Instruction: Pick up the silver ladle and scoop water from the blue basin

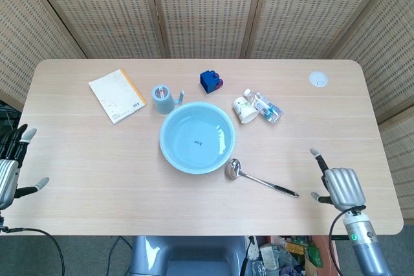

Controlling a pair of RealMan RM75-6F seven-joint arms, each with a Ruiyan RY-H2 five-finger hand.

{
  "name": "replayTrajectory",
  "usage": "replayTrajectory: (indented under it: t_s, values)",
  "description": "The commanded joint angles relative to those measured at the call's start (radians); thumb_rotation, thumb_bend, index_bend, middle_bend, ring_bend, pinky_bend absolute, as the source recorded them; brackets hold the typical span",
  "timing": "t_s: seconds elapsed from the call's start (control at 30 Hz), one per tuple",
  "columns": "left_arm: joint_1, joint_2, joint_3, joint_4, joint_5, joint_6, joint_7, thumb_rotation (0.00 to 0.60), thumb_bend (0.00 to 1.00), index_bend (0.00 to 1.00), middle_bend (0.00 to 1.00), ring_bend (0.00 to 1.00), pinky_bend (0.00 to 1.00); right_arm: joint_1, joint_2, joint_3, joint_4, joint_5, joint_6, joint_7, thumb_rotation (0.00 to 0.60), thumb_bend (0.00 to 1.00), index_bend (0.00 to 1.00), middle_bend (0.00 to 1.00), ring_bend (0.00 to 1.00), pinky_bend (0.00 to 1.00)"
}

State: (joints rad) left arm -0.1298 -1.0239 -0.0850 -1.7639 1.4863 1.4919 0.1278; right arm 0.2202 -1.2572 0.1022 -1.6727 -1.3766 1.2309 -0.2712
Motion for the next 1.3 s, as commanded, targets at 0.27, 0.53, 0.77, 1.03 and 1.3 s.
replayTrajectory:
  t_s: [0.27, 0.53, 0.77, 1.03, 1.3]
  values:
    - [0.001, -0.002, -0.003, 0.006, -0.004, 0.006, -0.001, 0.6, 0.0, 0.0, 0.0, 0.0, 0.0, 0.133, -0.26, 0.061, 0.019, 0.361, -0.065, -0.407, 0.6, 0.0, 0.36, 0.96, 0.99, 1.0]
    - [0.002, 0.001, -0.002, 0.009, 0.0, 0.009, -0.013, 0.6, 0.0, 0.0, 0.0, 0.0, 0.0, 0.168, -0.347, 0.065, 0.058, 0.477, -0.041, -0.494, 0.6, 0.04, 0.45, 0.96, 0.99, 1.0]
    - [0.001, 0.0, -0.002, 0.009, -0.003, 0.007, -0.011, 0.6, 0.0, 0.0, 0.0, 0.0, 0.0, 0.185, -0.385, 0.056, 0.071, 0.507, -0.03, -0.502, 0.6, 0.13, 0.48, 0.96, 0.99, 1.0]
    - [-0.001, -0.001, -0.003, 0.009, -0.007, 0.005, -0.01, 0.6, 0.0, 0.0, 0.0, 0.0, 0.0, 0.204, -0.417, 0.052, 0.109, 0.547, -0.029, -0.51, 0.6, 0.23, 0.48, 0.96, 0.99, 1.0]
    - [-0.001, -0.001, -0.003, 0.01, -0.01, 0.003, -0.013, 0.6, 0.0, 0.0, 0.0, 0.0, 0.0, 0.209, -0.417, 0.04, 0.118, 0.563, -0.042, -0.491, 0.6, 0.26, 0.48, 0.96, 0.99, 1.0]
